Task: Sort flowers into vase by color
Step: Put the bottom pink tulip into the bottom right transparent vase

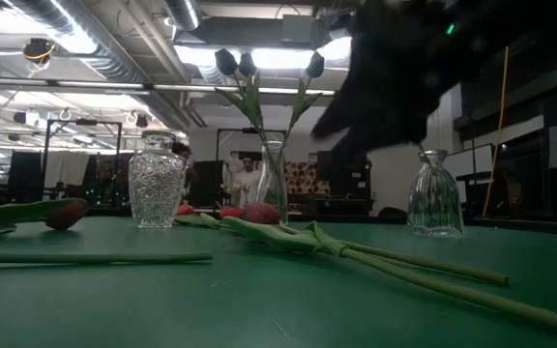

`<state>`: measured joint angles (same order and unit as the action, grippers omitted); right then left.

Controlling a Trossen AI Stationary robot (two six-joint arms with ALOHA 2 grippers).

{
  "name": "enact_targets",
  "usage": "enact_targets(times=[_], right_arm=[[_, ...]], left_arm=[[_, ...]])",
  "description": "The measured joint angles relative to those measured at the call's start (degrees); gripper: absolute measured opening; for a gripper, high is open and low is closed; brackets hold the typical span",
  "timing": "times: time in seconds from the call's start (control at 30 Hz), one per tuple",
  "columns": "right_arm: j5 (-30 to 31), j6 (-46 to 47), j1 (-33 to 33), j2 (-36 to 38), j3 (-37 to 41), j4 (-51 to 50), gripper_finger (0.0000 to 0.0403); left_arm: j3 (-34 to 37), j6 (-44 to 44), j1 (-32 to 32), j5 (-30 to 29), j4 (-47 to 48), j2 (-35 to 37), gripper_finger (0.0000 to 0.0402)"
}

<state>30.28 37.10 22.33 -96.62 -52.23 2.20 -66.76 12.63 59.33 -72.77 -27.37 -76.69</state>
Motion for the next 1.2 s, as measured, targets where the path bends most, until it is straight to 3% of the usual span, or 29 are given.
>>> enact_targets(times=[0.37, 0.7, 1.0, 1.2], right_arm=[[5.23, 6.0, -1.01, -11.65, -5.14, -2.0, 0.0282], [4.9, 9.08, -1.01, -15.61, -7.18, -2.59, 0.0282], [4.22, 12.09, -0.92, -18.49, -7.27, -1.98, 0.028], [4.18, 12.72, -0.99, -18.54, -7.25, -2.62, 0.0221]], left_arm=[[0.0, 4.48, 0.1, -7.96, -0.03, -0.02, 0.0144], [0.0, 1.07, 0.31, -8.14, 8.56, -0.07, 0.0143], [0.0, -1.28, 0.31, -8.7, 9.39, -0.07, 0.0143], [0.0, -1.97, 0.31, -7.59, 9.39, -0.07, 0.0143]])
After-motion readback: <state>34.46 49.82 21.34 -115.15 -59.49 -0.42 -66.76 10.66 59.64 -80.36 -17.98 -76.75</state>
